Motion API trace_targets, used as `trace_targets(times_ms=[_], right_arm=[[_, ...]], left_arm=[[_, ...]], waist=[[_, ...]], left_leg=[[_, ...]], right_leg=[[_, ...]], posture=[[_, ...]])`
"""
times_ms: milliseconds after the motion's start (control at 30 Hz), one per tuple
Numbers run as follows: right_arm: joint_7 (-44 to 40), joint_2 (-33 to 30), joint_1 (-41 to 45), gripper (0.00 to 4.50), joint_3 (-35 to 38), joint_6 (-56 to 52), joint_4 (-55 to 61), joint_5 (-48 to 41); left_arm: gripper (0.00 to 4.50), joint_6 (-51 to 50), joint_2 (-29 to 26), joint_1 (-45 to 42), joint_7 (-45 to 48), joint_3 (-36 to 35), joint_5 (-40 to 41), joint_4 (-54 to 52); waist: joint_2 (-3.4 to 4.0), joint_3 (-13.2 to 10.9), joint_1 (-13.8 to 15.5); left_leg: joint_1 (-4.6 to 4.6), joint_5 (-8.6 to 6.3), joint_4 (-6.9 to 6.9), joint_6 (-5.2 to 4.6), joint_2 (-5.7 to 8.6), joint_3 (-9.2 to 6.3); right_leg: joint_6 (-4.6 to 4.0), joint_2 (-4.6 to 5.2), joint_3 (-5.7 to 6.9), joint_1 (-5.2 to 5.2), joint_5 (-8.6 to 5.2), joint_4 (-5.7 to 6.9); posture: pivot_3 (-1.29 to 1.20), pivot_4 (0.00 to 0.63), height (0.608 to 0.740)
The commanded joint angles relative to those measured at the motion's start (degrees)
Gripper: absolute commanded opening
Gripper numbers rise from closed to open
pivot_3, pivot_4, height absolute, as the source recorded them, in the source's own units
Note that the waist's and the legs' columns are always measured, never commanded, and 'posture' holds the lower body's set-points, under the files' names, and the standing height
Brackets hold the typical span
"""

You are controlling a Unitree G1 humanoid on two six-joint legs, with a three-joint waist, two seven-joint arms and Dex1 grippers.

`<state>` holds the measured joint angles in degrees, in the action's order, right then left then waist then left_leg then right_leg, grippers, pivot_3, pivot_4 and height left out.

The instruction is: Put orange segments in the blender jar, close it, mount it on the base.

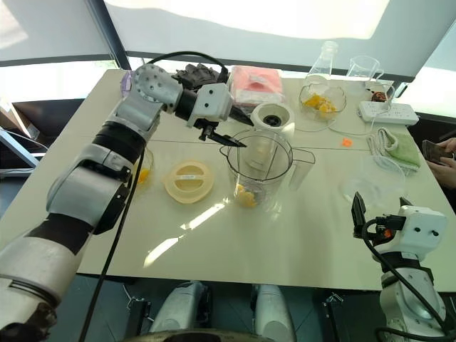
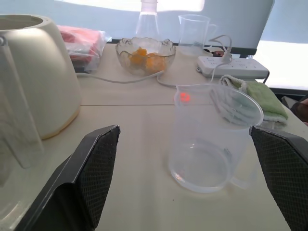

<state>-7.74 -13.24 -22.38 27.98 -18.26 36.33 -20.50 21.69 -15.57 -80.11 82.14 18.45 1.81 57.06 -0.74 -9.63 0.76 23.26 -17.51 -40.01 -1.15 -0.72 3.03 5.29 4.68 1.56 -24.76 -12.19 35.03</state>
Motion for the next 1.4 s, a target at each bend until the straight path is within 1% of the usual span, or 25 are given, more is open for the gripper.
trace_targets(times_ms=[33,100,167,233,300,367,433,500,567,667,700,800,900,1033,1300,1400], right_arm=[[0.56,0.25,0.2,4.5,0.28,1.97,2.03,0.83],[1.16,-0.05,0.82,4.5,0.53,2.35,1.07,2.09],[2.01,-0.99,1.17,4.5,0.79,2.67,0.15,4.72],[2.33,-1.76,1.16,4.5,1.09,2.77,-0.74,6.52],[3.44,-2.47,2.0,4.5,2.06,2.42,-2.37,7.85],[4.6,-3.57,3.19,4.5,2.92,1.86,-4.43,9.78],[5.21,-4.83,4.34,4.5,3.85,1.2,-6.61,11.11],[5.43,-6.21,5.55,4.5,4.91,0.48,-9.17,11.52],[5.69,-7.25,7.31,4.5,6.03,-0.59,-11.68,11.13],[5.63,-8.52,10.12,4.5,7.83,-2.65,-14.34,9.47],[5.41,-9.03,10.96,4.5,8.21,-3.29,-15.18,9.12],[5.24,-10.69,13.79,4.5,8.71,-5.08,-18.13,8.82],[4.8,-11.76,15.4,4.5,8.56,-5.99,-20.61,8.76],[3.95,-12.15,15.91,4.5,7.45,-5.83,-22.74,9.25],[3.06,-10.81,14.31,4.5,7.28,-5.96,-22.79,8.76],[2.8,-11.02,15.81,4.5,6.47,-4.44,-26.28,9.24]], left_arm=[[2.53,-4.75,0.94,-2.94,1.12,-5.27,3.73,1.79],[2.53,-11.89,0.19,-2.31,3.19,-9.47,8.14,-0.05],[2.53,-21.69,-1.1,-1.08,3.17,-13.24,12.39,-4.29],[2.53,-30.12,-2.16,0.91,2.38,-15.54,15.56,-9.83],[2.53,-43.32,-4.98,7.56,0.21,-18.11,21.42,-23.12],[2.53,-54.41,-7.91,15.72,-2.77,-19.8,26.83,-37.71],[2.53,-60.54,-9.56,22.25,-6.36,-20.41,30.18,-48.83],[2.53,-65.09,-10.08,27.48,-10.51,-21.03,32.8,-57.15],[2.53,-67.19,-10.15,32.53,-14.07,-21.07,34.16,-63.29],[2.53,-66.0,-11.6,38.75,-15.82,-18.72,33.21,-69.28],[2.53,-65.89,-11.86,40.04,-16.29,-18.34,33.32,-70.46],[2.53,-66.27,-11.87,42.52,-18.12,-18.22,34.41,-72.36],[2.53,-65.59,-13.28,44.65,-18.17,-16.95,34.12,-73.96],[2.53,-64.93,-14.65,46.33,-18.59,-16.51,34.32,-74.92],[2.53,-63.41,-15.14,46.91,-20.36,-15.7,33.86,-74.59],[2.53,-63.22,-14.9,46.33,-21.1,-15.4,34.03,-74.27]], waist=[[0.0,0.0,-0.01],[0.0,0.0,-0.21],[0.02,-0.01,-0.36],[0.05,0.0,-0.44],[0.1,0.03,-0.55],[0.25,0.06,-1.44],[0.27,0.03,-1.45],[0.21,-0.01,-1.24],[0.21,-0.01,-1.06],[0.23,0.0,-1.22],[0.23,0.0,-1.25],[0.23,-0.01,-1.37],[0.24,0.0,-1.41],[0.25,0.0,-1.42],[0.26,-0.01,-1.38],[0.26,-0.01,-1.49]], left_leg=[[0.03,0.0,0.0,0.0,0.01,-0.01],[0.04,0.0,0.0,0.0,0.02,-0.03],[0.05,0.0,0.01,-0.01,-0.01,-0.02],[0.04,0.0,0.01,0.0,-0.04,-0.06],[0.01,0.0,0.03,-0.01,-0.13,-0.08],[-0.02,0.0,0.04,0.0,-0.2,-0.07],[-0.04,0.02,0.03,0.02,-0.21,-0.06],[-0.04,0.05,0.01,0.08,-0.2,-0.08],[-0.05,0.09,-0.03,0.14,-0.16,-0.11],[-0.43,0.09,-0.03,0.14,-0.13,-0.08],[-0.6,0.09,0.01,0.14,-0.13,-0.05],[-0.67,0.09,0.02,0.14,-0.14,-0.05],[-0.72,0.09,0.03,0.14,-0.14,-0.02],[-0.74,0.09,0.14,0.14,-0.13,-0.02],[-0.73,0.09,0.15,0.14,-0.13,0.0],[-0.72,0.09,0.15,0.14,-0.13,0.02]], right_leg=[[0.0,0.0,0.01,-0.03,0.0,0.0],[0.01,-0.02,0.04,-0.06,0.0,0.03],[0.01,-0.06,0.04,-0.15,0.0,0.12],[0.01,-0.09,0.04,-0.16,0.0,0.17],[0.01,-0.1,0.04,-0.15,0.0,0.2],[0.02,-0.09,0.0,-0.15,0.0,0.25],[0.05,-0.04,-0.06,-0.14,0.0,0.37],[0.05,-0.02,-0.06,-0.13,0.01,0.41],[0.02,-0.01,-0.04,-0.07,0.0,0.38],[0.0,0.02,-0.07,0.29,0.0,0.29],[0.0,0.02,-0.09,0.42,-0.01,0.29],[-0.02,-0.01,-0.11,0.45,-0.01,0.32],[-0.05,-0.04,-0.15,0.45,0.01,0.33],[-0.05,-0.08,-0.15,0.43,0.0,0.31],[-0.04,-0.05,-0.17,0.44,-0.01,0.24],[-0.04,-0.05,-0.18,0.44,-0.01,0.22]], posture=[[0.0,0.15,0.74],[0.0,0.15,0.74],[0.0,0.15,0.74],[0.0,0.15,0.74],[0.0,0.15,0.74],[0.0,0.15,0.74],[0.0,0.15,0.74],[0.0,0.15,0.74],[0.0,0.15,0.74],[0.0,0.15,0.74],[0.0,0.15,0.74],[0.0,0.15,0.74],[0.0,0.15,0.74],[0.0,0.15,0.74],[0.0,0.15,0.74],[0.0,0.15,0.74]])
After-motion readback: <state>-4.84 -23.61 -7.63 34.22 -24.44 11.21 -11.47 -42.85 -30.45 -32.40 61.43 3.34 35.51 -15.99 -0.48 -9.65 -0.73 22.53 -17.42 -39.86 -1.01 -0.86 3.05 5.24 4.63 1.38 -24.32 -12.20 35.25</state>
